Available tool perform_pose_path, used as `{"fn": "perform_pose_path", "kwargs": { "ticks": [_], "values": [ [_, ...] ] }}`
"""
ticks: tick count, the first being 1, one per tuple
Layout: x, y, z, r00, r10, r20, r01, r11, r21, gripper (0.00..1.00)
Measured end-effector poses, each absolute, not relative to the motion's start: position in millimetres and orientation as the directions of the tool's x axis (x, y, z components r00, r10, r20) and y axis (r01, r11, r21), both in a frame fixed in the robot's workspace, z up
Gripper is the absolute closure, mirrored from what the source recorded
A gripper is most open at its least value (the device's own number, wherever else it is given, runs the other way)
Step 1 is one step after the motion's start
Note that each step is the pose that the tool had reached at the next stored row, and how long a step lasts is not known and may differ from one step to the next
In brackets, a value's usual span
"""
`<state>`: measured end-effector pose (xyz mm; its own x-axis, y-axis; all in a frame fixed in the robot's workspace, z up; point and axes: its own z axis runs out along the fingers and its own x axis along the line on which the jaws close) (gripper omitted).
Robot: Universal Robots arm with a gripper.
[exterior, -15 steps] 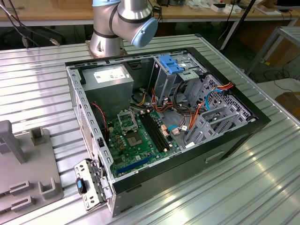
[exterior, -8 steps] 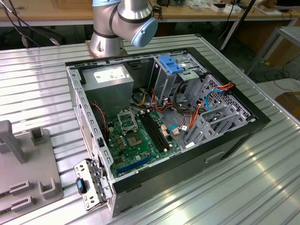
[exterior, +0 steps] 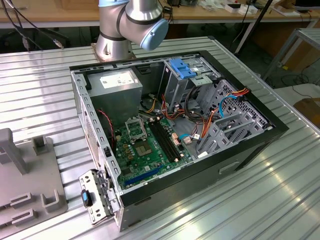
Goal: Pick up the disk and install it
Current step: 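Pick up the disk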
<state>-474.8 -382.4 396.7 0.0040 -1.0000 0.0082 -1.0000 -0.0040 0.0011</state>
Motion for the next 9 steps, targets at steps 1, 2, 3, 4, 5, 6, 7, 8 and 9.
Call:
{"fn": "perform_pose_path", "kwargs": {
  "ticks": [1, 2, 3, 4, 5, 6, 7, 8, 9],
  "values": [
    [-474.8, -382.3, 398.1, 0.004, -1.0, 0.008, -1.0, -0.004, 0.002, 0.64],
    [-474.8, -382.3, 399.2, 0.004, -1.0, 0.008, -1.0, -0.004, 0.002, 0.64],
    [-474.8, -382.3, 400.4, 0.004, -1.0, 0.008, -1.0, -0.004, 0.002, 0.64],
    [-474.8, -382.3, 402.0, 0.004, -1.0, 0.008, -1.0, -0.004, 0.003, 0.64],
    [-474.8, -382.3, 402.6, 0.004, -1.0, 0.008, -1.0, -0.004, 0.003, 0.64],
    [-474.9, -382.3, 403.1, 0.004, -1.0, 0.008, -1.0, -0.004, 0.002, 0.64],
    [-474.9, -382.3, 403.7, 0.004, -1.0, 0.008, -1.0, -0.004, 0.003, 0.64],
    [-474.8, -382.3, 404.4, 0.004, -1.0, 0.008, -1.0, -0.004, 0.003, 0.64],
    [-474.8, -382.3, 404.4, 0.004, -1.0, 0.008, -1.0, -0.004, 0.002, 0.64]
  ]
}}
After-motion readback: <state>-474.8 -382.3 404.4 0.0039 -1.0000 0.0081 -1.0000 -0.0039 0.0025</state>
